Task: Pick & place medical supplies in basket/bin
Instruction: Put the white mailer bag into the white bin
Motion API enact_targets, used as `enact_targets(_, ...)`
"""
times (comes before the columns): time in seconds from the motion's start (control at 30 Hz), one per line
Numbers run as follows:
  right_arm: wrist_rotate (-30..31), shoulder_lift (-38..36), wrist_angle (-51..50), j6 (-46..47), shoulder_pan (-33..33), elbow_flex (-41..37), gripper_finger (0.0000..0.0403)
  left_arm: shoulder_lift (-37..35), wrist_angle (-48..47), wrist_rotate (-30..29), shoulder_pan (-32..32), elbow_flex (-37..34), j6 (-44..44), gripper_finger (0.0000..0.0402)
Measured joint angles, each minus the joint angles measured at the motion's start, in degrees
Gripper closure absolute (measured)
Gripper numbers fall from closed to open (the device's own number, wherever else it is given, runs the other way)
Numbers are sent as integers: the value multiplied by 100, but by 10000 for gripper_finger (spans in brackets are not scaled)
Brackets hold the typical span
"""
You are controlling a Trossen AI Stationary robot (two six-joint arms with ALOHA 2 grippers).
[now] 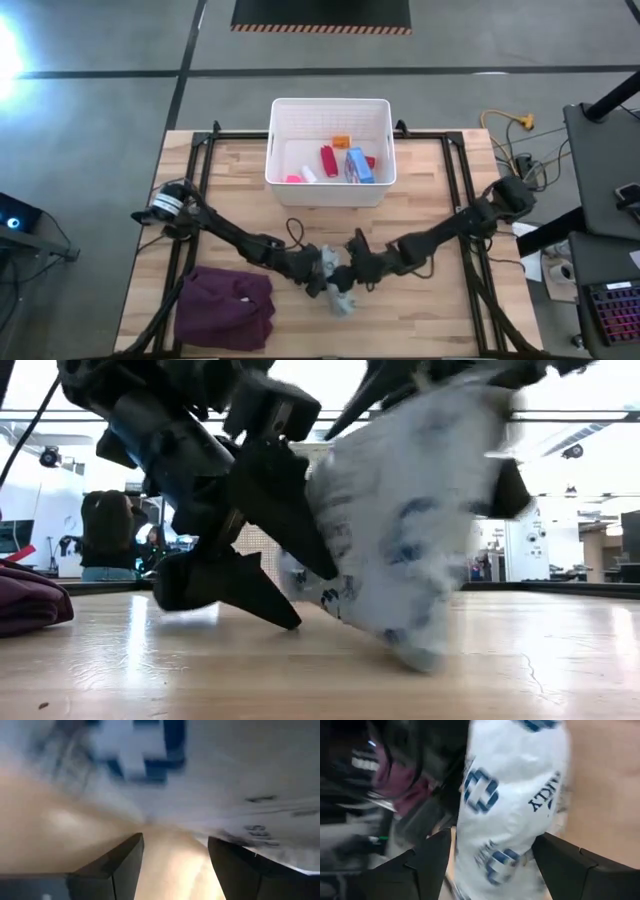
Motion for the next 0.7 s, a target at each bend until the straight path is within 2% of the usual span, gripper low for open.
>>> enact_targets(0.1,-70,115,-1142,-349,-29,478,144,-130,-192,-178,108,-5,208,190)
enact_targets(0.23,-169,170,-2100,-491,-55,874,140,-253,-306,-366,100,-39,227,189)
enact_targets(0.4,-248,229,-2227,-657,-47,1021,128,-299,-321,-675,47,-44,214,189)
enact_targets(0.7,-248,210,-2414,-478,61,1015,110,-303,-53,-669,51,-34,222,189)
